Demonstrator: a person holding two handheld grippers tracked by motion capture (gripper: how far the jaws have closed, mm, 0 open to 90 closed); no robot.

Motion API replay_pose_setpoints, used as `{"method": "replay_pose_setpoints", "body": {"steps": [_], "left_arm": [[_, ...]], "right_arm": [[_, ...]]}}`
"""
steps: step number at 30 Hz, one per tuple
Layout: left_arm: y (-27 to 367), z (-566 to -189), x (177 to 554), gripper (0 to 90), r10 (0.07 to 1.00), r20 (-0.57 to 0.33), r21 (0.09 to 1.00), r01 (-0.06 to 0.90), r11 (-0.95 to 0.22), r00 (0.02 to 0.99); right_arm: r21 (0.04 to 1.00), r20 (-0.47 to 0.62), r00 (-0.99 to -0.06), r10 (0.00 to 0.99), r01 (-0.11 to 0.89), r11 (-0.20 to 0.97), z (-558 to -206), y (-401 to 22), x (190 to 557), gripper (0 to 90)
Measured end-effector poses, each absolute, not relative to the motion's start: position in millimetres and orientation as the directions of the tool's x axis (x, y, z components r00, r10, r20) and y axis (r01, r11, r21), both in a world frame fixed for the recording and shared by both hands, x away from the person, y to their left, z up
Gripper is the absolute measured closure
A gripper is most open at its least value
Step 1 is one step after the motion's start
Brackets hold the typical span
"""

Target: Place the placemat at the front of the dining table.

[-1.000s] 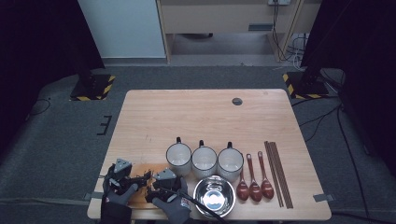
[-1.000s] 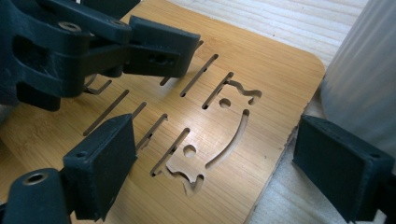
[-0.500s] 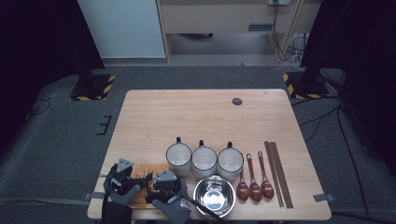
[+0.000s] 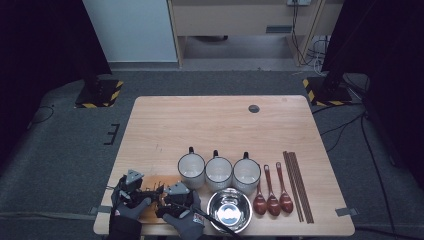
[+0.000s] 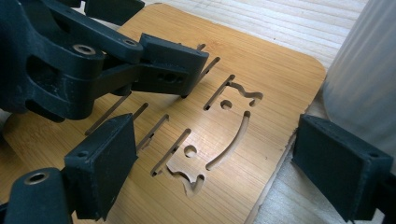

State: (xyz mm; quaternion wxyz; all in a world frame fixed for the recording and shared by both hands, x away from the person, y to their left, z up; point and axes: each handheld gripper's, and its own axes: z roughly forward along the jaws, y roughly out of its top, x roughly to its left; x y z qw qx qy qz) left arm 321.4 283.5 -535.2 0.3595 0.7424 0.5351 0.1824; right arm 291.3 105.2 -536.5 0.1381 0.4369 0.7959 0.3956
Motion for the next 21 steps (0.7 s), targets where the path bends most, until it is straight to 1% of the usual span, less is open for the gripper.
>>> {"method": "replay_pose_setpoints", "body": {"steps": [16,21], "left_arm": [[282.3,-533.8,321.2,1.0,0.931,-0.116,0.724,0.671,-0.16,0.347],[282.9,-531.4,319.5,1.0,0.932,-0.13,0.726,0.673,-0.143,0.338]], "right_arm": [[0.751,0.126,-0.577,0.807,0.587,0.303,-535.0,104.8,290.3,15.8],[0.76,0.106,-0.586,0.803,0.569,0.315,-531.9,104.5,289.2,16.1]]}}
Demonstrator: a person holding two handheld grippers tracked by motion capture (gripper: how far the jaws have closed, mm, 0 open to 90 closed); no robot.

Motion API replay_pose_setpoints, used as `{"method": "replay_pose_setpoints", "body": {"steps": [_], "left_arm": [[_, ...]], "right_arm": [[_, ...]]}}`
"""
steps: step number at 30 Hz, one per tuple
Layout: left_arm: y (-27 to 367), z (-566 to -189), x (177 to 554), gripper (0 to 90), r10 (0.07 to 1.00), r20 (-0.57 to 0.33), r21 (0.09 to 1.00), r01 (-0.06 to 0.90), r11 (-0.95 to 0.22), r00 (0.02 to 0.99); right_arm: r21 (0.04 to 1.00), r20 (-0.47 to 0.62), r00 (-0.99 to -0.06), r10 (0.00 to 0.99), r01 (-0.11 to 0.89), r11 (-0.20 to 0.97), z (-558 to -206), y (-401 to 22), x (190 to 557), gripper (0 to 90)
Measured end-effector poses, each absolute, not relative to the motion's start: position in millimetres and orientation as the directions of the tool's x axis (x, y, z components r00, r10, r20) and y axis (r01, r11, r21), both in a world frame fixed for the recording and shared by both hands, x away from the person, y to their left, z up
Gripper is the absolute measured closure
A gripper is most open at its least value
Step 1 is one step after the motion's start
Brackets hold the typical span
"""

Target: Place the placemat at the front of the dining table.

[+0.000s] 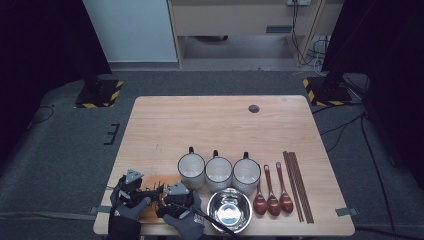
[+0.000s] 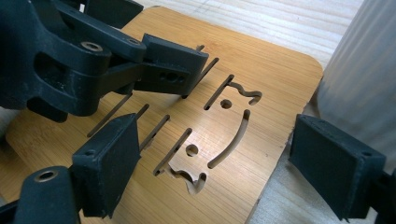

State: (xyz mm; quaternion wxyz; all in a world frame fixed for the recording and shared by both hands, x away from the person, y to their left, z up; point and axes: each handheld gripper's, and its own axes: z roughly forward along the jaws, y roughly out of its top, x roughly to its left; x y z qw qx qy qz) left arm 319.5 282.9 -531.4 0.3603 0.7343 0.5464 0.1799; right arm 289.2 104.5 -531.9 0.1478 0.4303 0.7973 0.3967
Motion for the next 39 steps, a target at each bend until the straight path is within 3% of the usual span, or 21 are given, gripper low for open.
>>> {"method": "replay_pose_setpoints", "body": {"steps": [39], "left_arm": [[285,-481,300,1.0,0.951,-0.09,0.8,0.59,-0.108,0.296]], "right_arm": [[0.816,0.077,-0.643,0.762,0.48,0.322,-485,102,282,16.3]]}}
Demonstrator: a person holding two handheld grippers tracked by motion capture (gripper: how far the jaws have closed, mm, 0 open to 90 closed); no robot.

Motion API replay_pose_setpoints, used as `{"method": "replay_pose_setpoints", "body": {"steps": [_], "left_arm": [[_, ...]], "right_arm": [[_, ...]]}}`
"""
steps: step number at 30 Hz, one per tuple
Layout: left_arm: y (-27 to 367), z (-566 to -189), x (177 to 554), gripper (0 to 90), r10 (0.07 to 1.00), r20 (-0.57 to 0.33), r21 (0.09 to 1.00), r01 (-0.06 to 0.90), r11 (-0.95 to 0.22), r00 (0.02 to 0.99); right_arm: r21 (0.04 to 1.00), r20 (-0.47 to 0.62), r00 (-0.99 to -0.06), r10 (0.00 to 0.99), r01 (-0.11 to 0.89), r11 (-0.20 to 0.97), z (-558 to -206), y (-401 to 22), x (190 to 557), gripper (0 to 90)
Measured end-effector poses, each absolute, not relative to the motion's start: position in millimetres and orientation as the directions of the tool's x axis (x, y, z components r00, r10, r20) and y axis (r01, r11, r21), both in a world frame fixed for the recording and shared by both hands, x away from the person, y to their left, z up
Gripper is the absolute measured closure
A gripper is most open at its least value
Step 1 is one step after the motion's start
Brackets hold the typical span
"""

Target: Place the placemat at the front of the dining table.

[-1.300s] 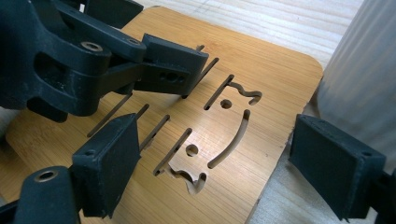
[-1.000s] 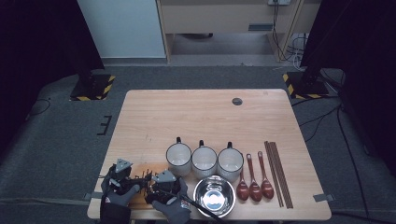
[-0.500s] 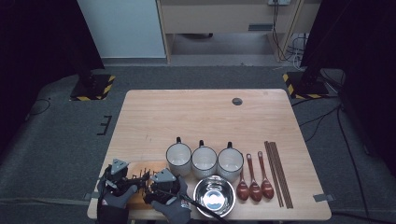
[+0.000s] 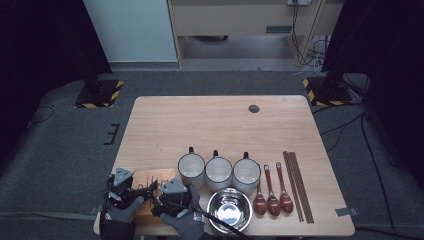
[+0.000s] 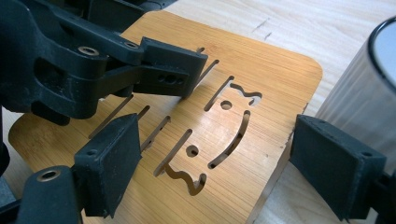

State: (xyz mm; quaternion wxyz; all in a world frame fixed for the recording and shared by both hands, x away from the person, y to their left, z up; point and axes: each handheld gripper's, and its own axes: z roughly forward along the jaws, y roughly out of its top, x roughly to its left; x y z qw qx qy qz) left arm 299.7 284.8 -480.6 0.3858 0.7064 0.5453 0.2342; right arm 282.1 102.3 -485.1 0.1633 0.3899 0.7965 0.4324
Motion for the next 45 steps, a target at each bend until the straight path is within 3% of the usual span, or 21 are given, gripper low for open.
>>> {"method": "replay_pose_setpoints", "body": {"steps": [45], "left_arm": [[259,-399,319,1.0,0.948,-0.036,0.872,0.473,-0.125,0.316]], "right_arm": [[0.88,-0.009,-0.635,0.772,0.362,0.307,-407,77,299,16.3]]}}
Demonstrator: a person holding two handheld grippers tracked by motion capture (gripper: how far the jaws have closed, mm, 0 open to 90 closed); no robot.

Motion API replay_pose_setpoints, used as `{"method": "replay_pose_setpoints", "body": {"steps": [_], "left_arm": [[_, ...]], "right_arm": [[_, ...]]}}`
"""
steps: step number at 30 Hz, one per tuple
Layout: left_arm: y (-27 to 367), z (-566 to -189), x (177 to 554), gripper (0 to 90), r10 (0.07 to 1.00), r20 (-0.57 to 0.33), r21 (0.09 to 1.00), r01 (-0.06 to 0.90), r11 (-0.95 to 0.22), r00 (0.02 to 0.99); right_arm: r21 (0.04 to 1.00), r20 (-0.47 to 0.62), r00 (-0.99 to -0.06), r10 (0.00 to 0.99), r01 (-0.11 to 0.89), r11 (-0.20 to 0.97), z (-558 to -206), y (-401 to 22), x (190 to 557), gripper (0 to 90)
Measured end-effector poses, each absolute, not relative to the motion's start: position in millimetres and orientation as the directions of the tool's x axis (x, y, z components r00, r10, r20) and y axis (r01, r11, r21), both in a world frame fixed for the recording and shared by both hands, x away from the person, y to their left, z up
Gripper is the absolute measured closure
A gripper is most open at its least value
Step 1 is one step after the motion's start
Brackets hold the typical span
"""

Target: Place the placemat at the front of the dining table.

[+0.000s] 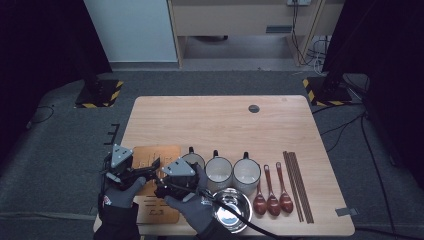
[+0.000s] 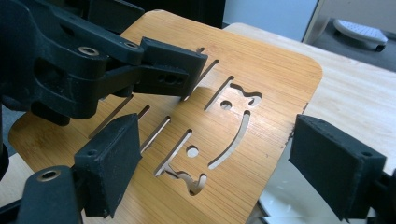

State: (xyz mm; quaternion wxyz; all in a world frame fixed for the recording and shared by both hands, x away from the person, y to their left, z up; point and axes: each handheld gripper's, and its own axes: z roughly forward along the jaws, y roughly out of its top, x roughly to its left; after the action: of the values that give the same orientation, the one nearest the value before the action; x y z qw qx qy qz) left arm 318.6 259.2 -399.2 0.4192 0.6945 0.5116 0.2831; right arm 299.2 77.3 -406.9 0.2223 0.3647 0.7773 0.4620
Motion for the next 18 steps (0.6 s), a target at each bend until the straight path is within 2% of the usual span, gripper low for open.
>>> {"method": "replay_pose_setpoints", "body": {"steps": [18], "left_arm": [[235,-377,333,1.0,0.941,-0.01,0.882,0.447,-0.152,0.339]], "right_arm": [[0.894,-0.022,-0.612,0.79,0.341,0.29,-388,55,309,16.3]]}}
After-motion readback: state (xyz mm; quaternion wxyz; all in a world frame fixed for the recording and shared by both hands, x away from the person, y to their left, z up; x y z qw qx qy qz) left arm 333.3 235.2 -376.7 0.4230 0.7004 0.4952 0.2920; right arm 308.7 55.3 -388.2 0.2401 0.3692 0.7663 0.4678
